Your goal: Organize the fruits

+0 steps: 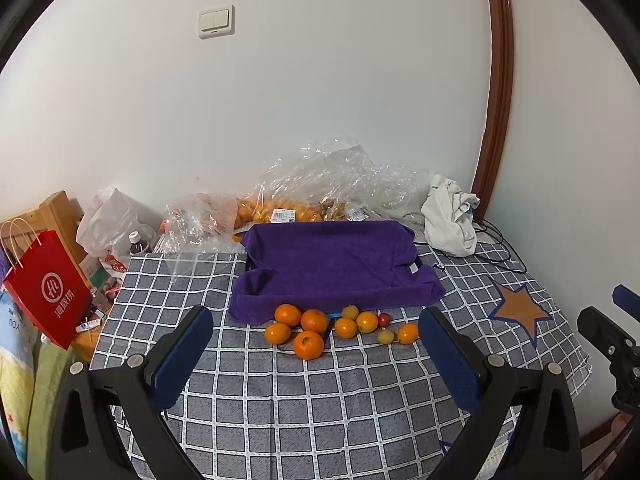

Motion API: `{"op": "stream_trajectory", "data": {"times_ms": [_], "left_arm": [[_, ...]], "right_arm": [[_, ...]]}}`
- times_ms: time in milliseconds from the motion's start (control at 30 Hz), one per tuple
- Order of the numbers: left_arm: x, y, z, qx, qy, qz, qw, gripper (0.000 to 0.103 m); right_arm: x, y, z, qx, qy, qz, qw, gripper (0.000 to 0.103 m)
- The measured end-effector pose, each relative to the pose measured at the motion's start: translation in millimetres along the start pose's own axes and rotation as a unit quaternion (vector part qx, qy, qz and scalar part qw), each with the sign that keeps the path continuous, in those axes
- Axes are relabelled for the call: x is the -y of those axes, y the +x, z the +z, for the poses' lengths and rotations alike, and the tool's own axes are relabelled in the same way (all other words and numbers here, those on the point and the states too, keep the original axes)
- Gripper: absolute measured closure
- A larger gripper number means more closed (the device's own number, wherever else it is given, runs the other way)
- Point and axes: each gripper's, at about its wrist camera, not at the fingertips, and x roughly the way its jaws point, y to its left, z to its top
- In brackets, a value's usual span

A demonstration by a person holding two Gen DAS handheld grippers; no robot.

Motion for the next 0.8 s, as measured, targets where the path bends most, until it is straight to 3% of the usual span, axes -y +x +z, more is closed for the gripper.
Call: {"op": "stream_trajectory", "data": {"times_ms": [800], "left_arm": [[-3.3,0.5,0.7,-0.001,-0.007,0.002,1.0000,0.000]], "right_arm": [[-7.2,0.3,-3.9,0.000,-0.003,0.003,1.000,0.002]]}}
